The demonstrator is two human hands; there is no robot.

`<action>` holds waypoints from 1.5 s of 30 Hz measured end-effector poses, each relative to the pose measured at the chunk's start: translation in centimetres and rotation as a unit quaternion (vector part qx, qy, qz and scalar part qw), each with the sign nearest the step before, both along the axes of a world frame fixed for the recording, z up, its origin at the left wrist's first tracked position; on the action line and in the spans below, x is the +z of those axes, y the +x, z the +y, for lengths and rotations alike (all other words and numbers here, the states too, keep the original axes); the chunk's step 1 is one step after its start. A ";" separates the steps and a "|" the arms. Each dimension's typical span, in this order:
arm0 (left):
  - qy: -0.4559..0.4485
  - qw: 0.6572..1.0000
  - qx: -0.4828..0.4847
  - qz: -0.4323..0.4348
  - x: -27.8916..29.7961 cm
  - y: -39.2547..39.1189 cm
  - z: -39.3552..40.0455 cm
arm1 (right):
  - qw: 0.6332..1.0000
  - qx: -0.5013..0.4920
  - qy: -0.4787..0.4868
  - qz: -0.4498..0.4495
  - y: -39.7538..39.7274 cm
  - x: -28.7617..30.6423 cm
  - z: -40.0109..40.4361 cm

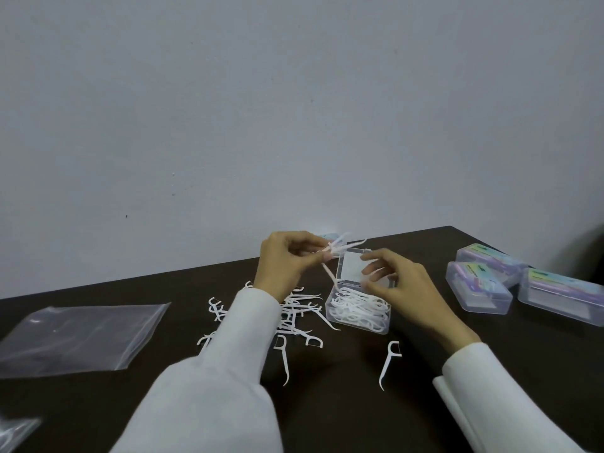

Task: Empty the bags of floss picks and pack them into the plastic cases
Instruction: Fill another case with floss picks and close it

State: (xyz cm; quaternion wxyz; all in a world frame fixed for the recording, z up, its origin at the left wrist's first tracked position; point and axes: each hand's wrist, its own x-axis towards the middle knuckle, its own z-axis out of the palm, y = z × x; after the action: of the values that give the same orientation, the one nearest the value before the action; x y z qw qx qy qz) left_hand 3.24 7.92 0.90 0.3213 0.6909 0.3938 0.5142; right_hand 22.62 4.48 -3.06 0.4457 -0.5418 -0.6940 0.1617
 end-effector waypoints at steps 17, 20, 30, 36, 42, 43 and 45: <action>-0.013 0.987 -0.015 0.161 -5.1 3.8 -0.3 | 0.982 -0.001 -0.099 -0.159 2.3 0.8 -0.7; 0.003 0.976 -0.020 0.217 -5.1 3.7 -0.4 | 0.979 0.043 -0.122 -0.155 2.2 1.3 -1.1; -0.011 0.985 -0.025 0.168 -4.6 2.3 -1.7 | 0.957 0.128 -0.195 -0.173 0.9 2.5 -2.9; 0.004 0.979 -0.011 0.202 -4.2 -0.8 -3.4 | 0.932 0.142 -0.254 -0.218 1.6 1.9 -5.0; -0.029 0.968 0.021 0.250 -4.3 -7.1 -4.4 | 0.932 0.146 -0.219 -0.248 0.5 1.5 -5.3; -0.037 0.965 0.028 0.258 -4.4 -8.3 -4.4 | 0.931 0.146 -0.210 -0.260 0.1 1.5 -5.3; -0.052 0.954 0.046 0.291 -4.6 -10.3 -4.6 | 0.930 0.144 -0.184 -0.283 -1.1 1.3 -5.2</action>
State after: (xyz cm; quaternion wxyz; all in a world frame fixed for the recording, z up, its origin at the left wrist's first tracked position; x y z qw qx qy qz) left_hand -7.08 3.34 -3.70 0.2045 0.7738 0.5281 0.2838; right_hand 21.50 -0.76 -1.73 0.0947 -0.5322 -0.8198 0.1889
